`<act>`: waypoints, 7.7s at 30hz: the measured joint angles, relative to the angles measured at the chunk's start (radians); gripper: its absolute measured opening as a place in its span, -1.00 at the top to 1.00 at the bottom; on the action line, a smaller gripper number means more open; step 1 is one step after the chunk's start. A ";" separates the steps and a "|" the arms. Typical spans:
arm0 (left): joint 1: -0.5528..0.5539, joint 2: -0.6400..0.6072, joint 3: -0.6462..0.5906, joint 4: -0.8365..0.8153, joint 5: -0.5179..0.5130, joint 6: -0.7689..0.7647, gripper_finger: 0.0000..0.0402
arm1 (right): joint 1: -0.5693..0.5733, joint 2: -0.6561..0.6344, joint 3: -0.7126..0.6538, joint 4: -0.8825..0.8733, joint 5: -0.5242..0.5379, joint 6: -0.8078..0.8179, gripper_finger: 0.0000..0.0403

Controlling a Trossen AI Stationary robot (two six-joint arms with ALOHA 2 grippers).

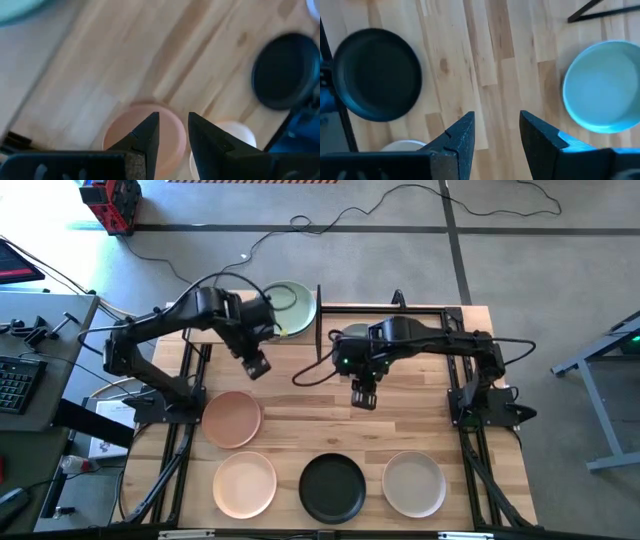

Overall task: Place and stack plates onto a shelf
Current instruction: Stack the black plate on top of the green plate on the shelf

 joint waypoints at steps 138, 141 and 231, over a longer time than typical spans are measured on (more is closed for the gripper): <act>-0.722 -0.019 0.000 0.027 -0.203 -0.099 0.55 | 0.267 0.510 0.000 0.236 -0.059 0.247 1.00; -0.713 -0.019 0.000 0.027 -0.239 -0.114 0.55 | 0.266 0.487 0.000 0.220 -0.028 0.254 1.00; 0.185 0.209 0.000 0.673 -0.224 -0.222 0.55 | -0.531 -0.037 0.000 0.261 0.184 -0.158 1.00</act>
